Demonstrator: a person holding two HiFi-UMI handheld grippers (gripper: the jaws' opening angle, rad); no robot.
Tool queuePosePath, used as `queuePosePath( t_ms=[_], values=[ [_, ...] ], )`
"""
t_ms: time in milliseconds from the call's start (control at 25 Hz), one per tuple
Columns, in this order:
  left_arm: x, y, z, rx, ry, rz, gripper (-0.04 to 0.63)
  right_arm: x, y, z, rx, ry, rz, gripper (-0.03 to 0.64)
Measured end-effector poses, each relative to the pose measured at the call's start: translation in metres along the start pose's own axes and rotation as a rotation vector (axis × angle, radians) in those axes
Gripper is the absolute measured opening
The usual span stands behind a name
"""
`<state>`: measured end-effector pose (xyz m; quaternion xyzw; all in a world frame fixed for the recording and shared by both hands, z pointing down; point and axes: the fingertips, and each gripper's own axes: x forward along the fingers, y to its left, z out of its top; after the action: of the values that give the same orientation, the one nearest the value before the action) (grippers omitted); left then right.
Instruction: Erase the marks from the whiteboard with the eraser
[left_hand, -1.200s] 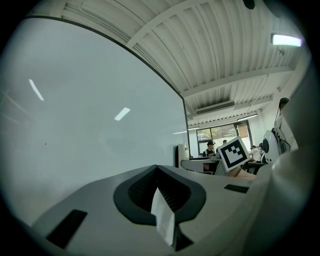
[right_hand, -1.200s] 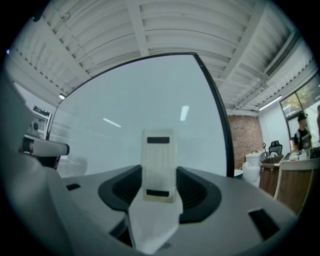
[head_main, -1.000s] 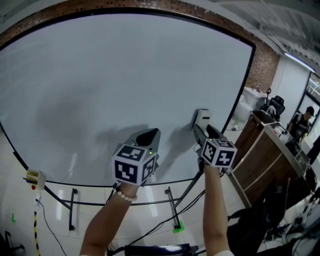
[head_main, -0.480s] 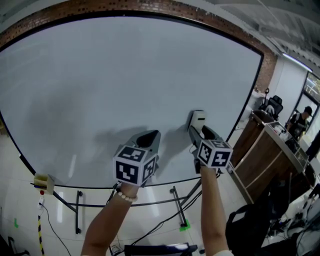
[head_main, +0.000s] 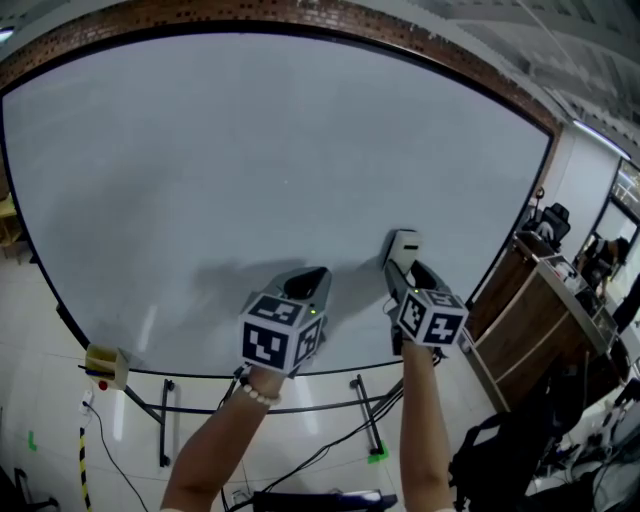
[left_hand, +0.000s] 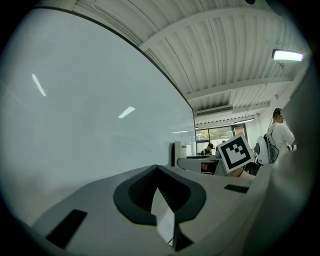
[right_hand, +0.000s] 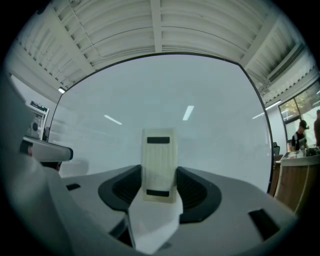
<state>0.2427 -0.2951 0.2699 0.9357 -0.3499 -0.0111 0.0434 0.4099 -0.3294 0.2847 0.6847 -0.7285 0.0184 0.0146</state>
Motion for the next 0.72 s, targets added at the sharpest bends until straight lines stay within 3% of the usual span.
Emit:
queuePosePath(
  t_ms=[480,720],
  values=[
    [-0.053,0.047,-0.006,-0.006,0.019,0.028,-0.012,0.005,0.077,-0.004,-0.015,-0.015,-0.005,0.245],
    [-0.065,0.063,-0.014,-0.032,0.015,0.098,-0.012,0.006,0.116,-0.006,-0.021,-0.006,0.074,0.245]
  ],
)
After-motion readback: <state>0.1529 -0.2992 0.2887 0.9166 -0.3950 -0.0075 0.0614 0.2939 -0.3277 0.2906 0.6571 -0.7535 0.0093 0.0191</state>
